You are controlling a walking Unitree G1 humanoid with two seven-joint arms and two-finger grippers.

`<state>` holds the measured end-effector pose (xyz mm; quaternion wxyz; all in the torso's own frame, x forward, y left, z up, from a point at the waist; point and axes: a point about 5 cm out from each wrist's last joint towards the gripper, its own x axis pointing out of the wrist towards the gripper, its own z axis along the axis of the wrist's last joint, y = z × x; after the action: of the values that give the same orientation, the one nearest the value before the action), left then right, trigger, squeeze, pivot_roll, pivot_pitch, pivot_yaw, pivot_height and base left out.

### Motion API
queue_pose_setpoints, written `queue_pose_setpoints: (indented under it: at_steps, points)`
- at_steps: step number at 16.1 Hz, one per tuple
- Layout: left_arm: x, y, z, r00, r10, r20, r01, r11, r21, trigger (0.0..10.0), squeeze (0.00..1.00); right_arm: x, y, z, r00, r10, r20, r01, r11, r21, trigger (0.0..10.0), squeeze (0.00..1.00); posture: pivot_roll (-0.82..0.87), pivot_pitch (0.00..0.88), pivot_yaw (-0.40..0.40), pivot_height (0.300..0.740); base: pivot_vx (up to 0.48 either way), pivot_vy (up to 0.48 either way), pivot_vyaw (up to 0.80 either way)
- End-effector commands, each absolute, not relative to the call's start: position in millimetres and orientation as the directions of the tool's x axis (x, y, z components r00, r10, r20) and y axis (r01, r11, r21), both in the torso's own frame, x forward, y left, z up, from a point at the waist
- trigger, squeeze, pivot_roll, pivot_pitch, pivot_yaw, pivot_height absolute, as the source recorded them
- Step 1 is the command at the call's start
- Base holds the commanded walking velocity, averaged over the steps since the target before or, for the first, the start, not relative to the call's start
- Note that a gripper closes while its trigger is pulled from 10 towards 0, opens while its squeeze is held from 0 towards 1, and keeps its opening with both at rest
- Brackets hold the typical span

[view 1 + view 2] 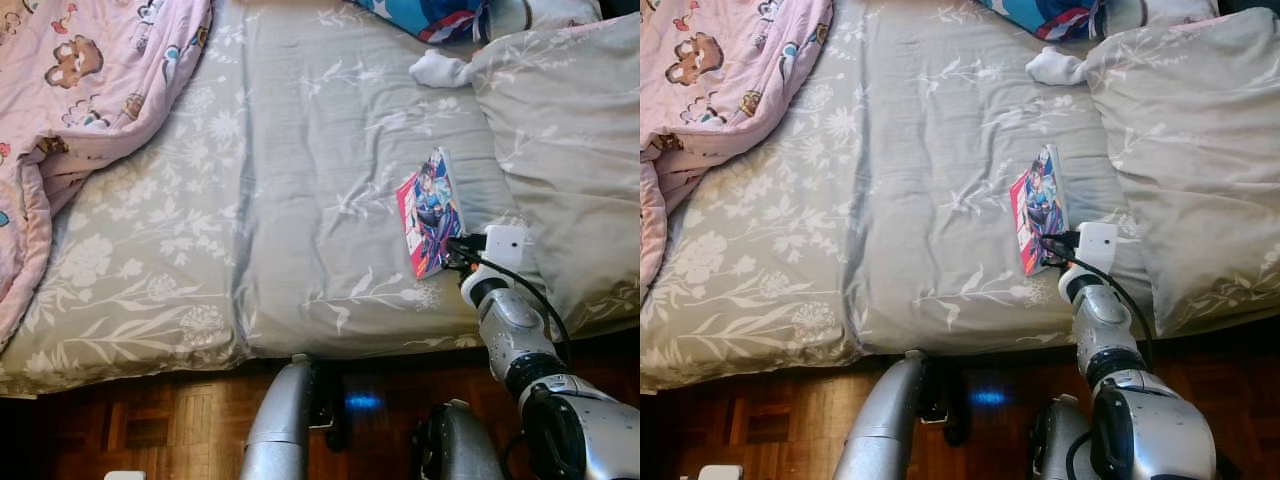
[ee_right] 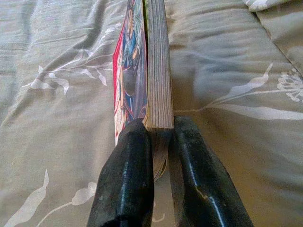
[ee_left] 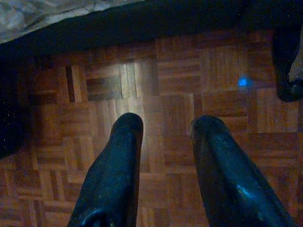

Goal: Clean up the room

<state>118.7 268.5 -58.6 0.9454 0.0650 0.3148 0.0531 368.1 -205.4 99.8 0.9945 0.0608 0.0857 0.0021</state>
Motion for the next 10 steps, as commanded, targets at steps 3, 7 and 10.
queue_pose_setpoints:
  at_steps: [3, 7, 10]
  points:
    - [97, 274, -66, 0.739, 0.164, -0.653, -0.077, 0.984, 0.160, 10.0, 0.00, 360, -216, 90, 0.980, -0.052, -0.192, 0.077, 0.989, 0.129, 10.0, 1.00, 0.34, 0.410, 0.126, 0.651, 0.000, 0.000, 0.00]
    - [98, 275, -65, 0.738, 0.164, -0.654, -0.075, 0.984, 0.162, 10.0, 0.00, 358, -233, 93, 0.974, -0.133, -0.181, 0.156, 0.980, 0.123, 10.0, 1.00, 0.34, 0.402, 0.127, 0.651, 0.000, 0.000, 0.00]
    - [99, 275, -66, 0.737, 0.164, -0.656, -0.076, 0.984, 0.161, 10.0, 0.00, 356, -250, 98, 0.961, -0.225, -0.162, 0.245, 0.963, 0.113, 10.0, 1.00, 0.34, 0.396, 0.127, 0.651, 0.000, 0.000, 0.00]
